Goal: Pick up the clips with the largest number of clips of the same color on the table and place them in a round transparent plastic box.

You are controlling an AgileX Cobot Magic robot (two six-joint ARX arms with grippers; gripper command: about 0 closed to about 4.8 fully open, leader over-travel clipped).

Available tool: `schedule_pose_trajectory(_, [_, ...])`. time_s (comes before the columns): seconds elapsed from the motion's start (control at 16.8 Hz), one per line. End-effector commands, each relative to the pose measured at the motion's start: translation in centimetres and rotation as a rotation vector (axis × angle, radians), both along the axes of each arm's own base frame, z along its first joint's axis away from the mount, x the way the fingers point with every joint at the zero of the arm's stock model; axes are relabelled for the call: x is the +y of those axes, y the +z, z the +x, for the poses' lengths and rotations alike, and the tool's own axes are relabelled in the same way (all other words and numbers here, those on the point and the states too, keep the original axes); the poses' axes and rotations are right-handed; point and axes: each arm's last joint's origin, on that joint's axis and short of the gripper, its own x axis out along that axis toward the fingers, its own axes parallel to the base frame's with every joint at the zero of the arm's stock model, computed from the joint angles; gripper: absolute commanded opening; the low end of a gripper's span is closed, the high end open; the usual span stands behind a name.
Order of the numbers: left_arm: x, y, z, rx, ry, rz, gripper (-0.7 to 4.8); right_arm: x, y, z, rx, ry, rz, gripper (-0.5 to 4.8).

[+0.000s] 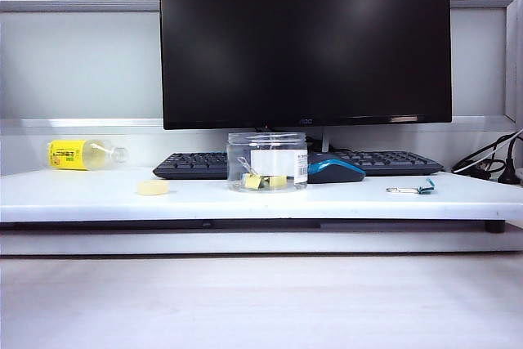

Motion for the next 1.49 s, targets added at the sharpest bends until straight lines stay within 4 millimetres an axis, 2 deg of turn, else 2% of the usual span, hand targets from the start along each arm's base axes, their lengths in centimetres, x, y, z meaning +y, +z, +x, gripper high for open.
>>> schedule_pose_trajectory(0.06, [0.42, 0.07, 0.06, -0.011, 0.041, 0.006, 1.52, -0.81, -0.01, 0.02, 0.003, -0.086, 0.000, 1.03])
schedule_pose_trajectory(0.3, [0.53, 0.05, 0.07, -0.010, 0.051, 0.006, 1.52, -1.30, 0.00, -0.01, 0.001, -0.139, 0.000, 1.04])
schedule_pose_trajectory(1.49, [0.52, 0.04, 0.07, -0.010, 0.051, 0.006, 1.52, -1.30, 0.00, -0.01, 0.001, -0.138, 0.000, 1.04])
